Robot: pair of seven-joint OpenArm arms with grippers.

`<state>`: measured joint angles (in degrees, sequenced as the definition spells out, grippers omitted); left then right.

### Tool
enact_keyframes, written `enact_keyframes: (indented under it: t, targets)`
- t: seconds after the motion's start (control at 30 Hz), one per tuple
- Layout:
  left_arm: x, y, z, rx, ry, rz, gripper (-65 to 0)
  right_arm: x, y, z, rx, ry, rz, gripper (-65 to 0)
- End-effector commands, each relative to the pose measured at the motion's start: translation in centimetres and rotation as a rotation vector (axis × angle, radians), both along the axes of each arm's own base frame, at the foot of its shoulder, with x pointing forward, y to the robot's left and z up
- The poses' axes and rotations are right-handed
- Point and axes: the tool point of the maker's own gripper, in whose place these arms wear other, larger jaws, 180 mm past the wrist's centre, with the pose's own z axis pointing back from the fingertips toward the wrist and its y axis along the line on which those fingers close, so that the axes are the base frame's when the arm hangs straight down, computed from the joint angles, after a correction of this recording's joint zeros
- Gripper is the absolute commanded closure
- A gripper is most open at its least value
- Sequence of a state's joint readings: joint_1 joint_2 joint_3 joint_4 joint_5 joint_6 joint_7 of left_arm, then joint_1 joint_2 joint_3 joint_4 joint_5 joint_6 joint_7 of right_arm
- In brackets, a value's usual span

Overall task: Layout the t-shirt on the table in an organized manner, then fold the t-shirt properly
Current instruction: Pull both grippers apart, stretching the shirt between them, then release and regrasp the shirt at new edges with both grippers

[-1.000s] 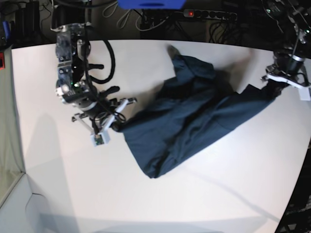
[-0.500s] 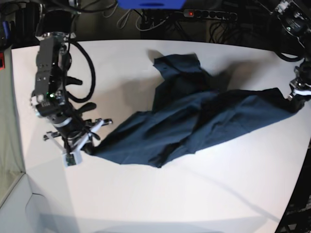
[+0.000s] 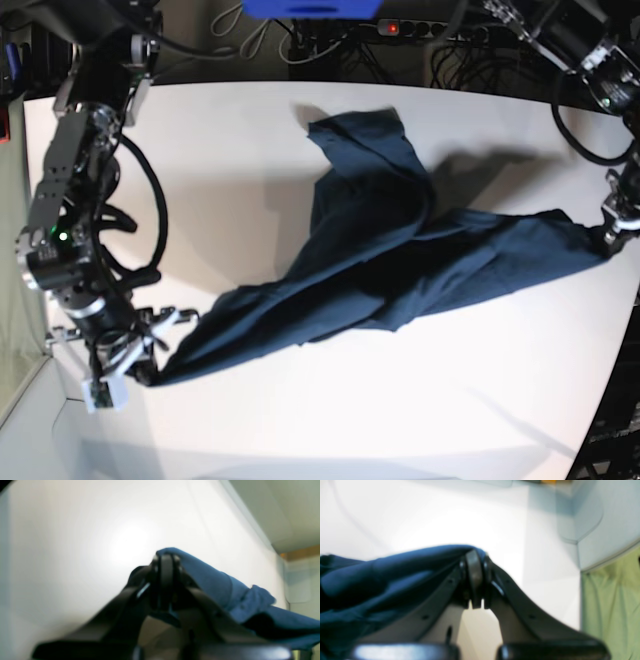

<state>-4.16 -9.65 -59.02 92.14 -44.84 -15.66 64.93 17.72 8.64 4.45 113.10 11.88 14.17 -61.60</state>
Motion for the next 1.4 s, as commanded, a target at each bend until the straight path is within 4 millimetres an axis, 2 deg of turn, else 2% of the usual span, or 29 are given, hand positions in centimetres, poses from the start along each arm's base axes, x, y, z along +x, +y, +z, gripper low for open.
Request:
enact_keyframes:
  t: [0.0,0.13,0.23,0.33,0.4,0.47,0.5,0.57,0.67,0.73,0.8,0.87,0.97,1.17,1.3,1.37]
  targets:
    - [1.2,0.8,2.1,0.016,-0.067,0.011,-0.4,0.7,-0.2,2.6,-0.014,-0.081,0.001,0.0]
    - [4.2,1.2,3.5,-0.044,-0.131,0.015,-0.4,1.6,-0.3,5.1,-0.018,-0.141,-0.001,0.0]
    - [6.9,1.3,3.2,-0.122,-0.146,0.021,-0.4,2.2,-0.6,6.3,-0.022,-0.167,-0.009,0.0]
    - [9.5,1.6,2.2,-0.192,-0.12,0.021,-0.5,2.2,-1.3,6.2,-0.046,-0.162,-0.016,0.0]
    - [11.1,1.1,1.6,-0.249,-0.102,0.009,-0.6,1.8,-1.7,4.8,-0.051,-0.128,-0.022,0.0]
    - [12.2,0.8,0.5,-0.302,-0.071,-0.001,-3.4,1.5,-2.2,3.2,-0.061,-0.087,-0.027,0.0]
    - [12.7,0.4,-0.2,-0.329,-0.048,-0.01,-7.4,1.4,-2.3,2.1,-0.059,-0.06,-0.028,0.0]
    - [13.8,-0.8,-1.1,-0.371,-0.015,-0.039,-19.5,0.8,-2.6,0.0,-0.059,-0.004,-0.031,0.0]
    - [13.9,-0.9,-2.8,-0.413,0.002,-0.018,-35.4,-0.3,-2.7,-2.5,-0.062,0.059,-0.032,0.0]
    - [14.0,-1.1,-3.4,-0.425,0.006,-0.008,-41.4,-0.9,-2.8,-3.5,-0.066,0.085,-0.032,0.0]
    - [13.1,-1.0,-4.3,-0.424,0.027,-0.005,-44.9,-1.5,-3.0,-4.4,-0.072,0.098,-0.031,0.0]
    - [12.5,-0.9,-4.0,-0.415,0.02,-0.013,-46.0,-2.0,-3.0,-5.1,-0.067,0.096,-0.028,0.0]
    - [9.9,-0.6,-4.4,-0.408,0.004,-0.008,-45.8,-2.6,-4.6,-5.6,-0.052,0.091,-0.074,0.0]
    - [6.8,-2.3,-5.7,-0.392,0.011,-0.048,-45.8,-2.4,-5.4,-4.5,-0.044,0.065,-0.096,0.0]
    - [5.4,-3.7,-6.5,-0.387,0.032,-0.092,-45.8,-2.0,-5.1,-2.1,-0.053,-0.001,-0.09,0.0]
    - [5.2,-4.6,-6.4,-0.385,0.033,-0.123,-45.8,-1.5,-4.9,0.0,-0.058,-0.06,-0.087,0.0]
